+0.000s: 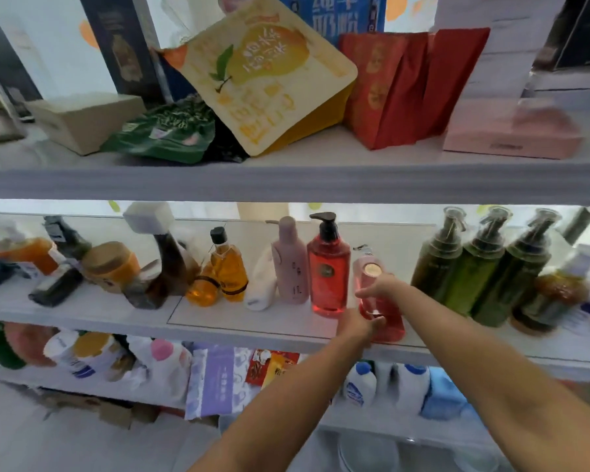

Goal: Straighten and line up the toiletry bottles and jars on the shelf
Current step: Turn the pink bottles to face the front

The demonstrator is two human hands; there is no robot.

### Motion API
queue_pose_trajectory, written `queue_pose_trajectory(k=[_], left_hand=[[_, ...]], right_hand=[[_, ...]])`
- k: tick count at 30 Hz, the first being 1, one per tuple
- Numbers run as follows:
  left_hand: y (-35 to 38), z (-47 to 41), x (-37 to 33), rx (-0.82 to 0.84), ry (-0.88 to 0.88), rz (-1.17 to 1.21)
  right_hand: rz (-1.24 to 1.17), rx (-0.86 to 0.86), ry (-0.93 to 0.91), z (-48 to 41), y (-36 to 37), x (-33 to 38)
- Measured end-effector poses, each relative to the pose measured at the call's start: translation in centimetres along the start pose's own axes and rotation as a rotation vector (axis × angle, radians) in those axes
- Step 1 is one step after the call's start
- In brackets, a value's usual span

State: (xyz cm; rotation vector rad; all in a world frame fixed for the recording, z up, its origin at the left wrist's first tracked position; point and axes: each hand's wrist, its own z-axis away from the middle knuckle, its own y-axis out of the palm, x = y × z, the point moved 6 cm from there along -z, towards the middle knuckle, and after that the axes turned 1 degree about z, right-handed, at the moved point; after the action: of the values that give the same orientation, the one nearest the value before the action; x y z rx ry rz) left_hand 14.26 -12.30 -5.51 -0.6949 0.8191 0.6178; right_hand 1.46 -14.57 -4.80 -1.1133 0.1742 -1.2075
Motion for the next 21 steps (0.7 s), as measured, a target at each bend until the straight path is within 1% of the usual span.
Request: queue_pose_trajectory(k=[2,4,7,8,12,18,21], left_hand=[[0.3,0.0,-0.3,0.029,-0.017,0.042],[0.4,0.0,-0.4,0.030,-0.008,0.031],[0.4,-0.3,-0.3,0.008,0.023,-0.012],[0.4,-0.4,-0.2,0.002,0.031,-0.022],[0.5,-0.9,0.2,0.007,0.033,-0.059],[0.4,-1.1,0.2,-0.001,0.048,-0.038],[0.4,-1.6,0.9,-0.020,0.030,-0.059]], right_hand=[[0.007,-0.007,0.042,0.0,0.7,-0.3],[0.027,-0.059,0.070,0.0,1.1,-0.3],[0.112,-0.170,0.049,0.1,0.8,0.2],[0.103,-0.183,0.046,0.1,0.6,0.5],[0.008,-0.180,0.022,-0.7,-0.3,1.4],[0.050,-0.142,-0.027,-2.0,-0.5,2.2],[0.082,-0.168,-0.049,-2.8,-1.1,2.7]])
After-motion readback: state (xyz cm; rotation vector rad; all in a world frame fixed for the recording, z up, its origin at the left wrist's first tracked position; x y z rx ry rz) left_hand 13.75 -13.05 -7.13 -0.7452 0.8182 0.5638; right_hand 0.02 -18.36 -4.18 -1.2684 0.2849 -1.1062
